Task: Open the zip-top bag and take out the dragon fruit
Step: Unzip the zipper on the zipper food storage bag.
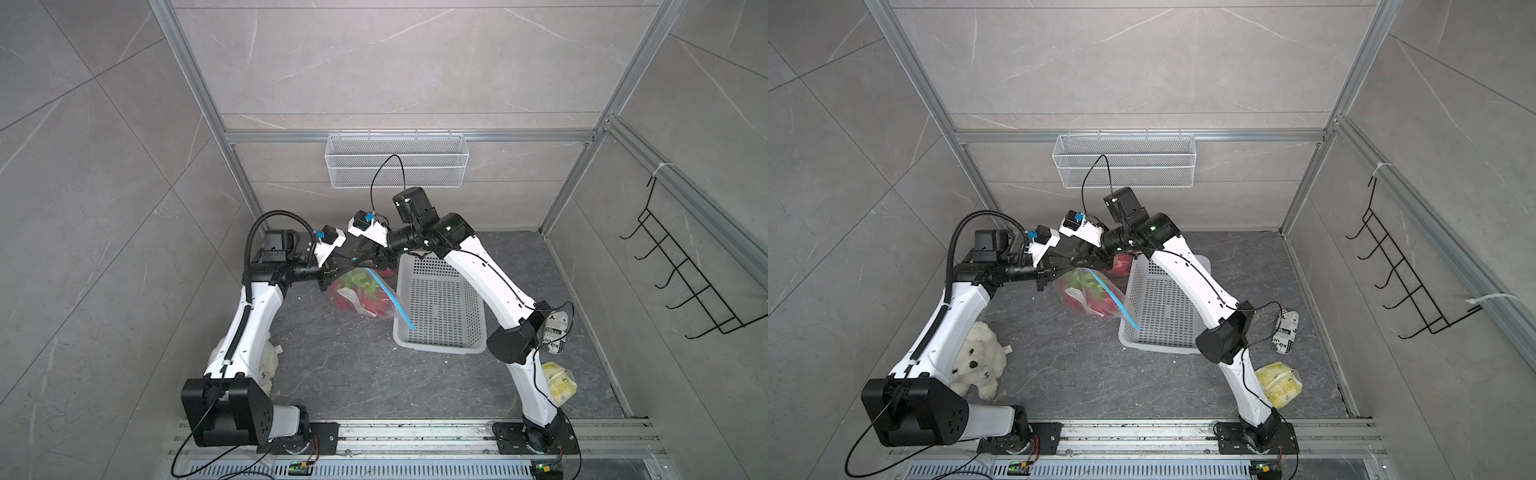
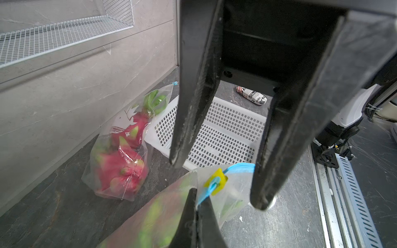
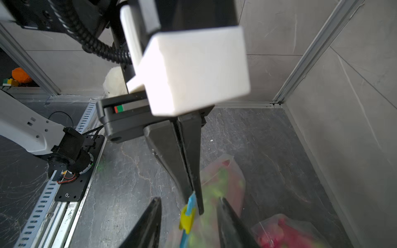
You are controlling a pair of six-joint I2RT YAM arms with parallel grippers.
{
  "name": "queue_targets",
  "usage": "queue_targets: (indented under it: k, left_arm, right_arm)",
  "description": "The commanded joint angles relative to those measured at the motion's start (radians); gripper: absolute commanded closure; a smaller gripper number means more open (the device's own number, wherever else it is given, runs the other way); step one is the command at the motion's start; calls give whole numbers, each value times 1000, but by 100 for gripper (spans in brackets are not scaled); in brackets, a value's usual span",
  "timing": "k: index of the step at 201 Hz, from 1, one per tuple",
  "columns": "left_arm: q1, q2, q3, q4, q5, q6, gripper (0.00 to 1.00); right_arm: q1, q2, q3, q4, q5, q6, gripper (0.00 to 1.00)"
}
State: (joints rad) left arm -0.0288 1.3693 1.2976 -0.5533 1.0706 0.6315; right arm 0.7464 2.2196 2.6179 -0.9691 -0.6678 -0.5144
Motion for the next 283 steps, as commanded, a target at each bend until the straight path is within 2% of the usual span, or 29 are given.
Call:
queue_targets:
  k: [1,29,48,71,101,121,194,245,283]
  left_arm:
    - [-3,-36,2,29,11,-13,100]
    - [-3,-39,3,31,12,-14,100]
    - [-3,-47,0,35,14,-13,100]
    - [-4,-50,-4,39,14,-15,100]
    - [-3,-49,-5,41,15,-16,100]
    - [-4,-52,-5,43,15,-15,100]
    - [-3,-53,-10,53,12,-20,100]
    - [-3,-59,-14,73,-3,-31,100]
    - [0,-86,-32,123,-26,-55,100]
  right_arm:
    - [19,18,14,-18,36,17,53]
    - [24,25,14,-10,77,22,60]
    - [26,29,14,-15,98,22,62]
    - [25,31,13,-14,115,26,69]
    - [25,28,9,-20,132,23,70]
    - [25,26,1,-23,132,23,75]
    - [25,7,-13,-34,158,27,77]
    - [25,4,-44,-41,160,35,94]
    - [25,-15,-87,-48,170,43,94]
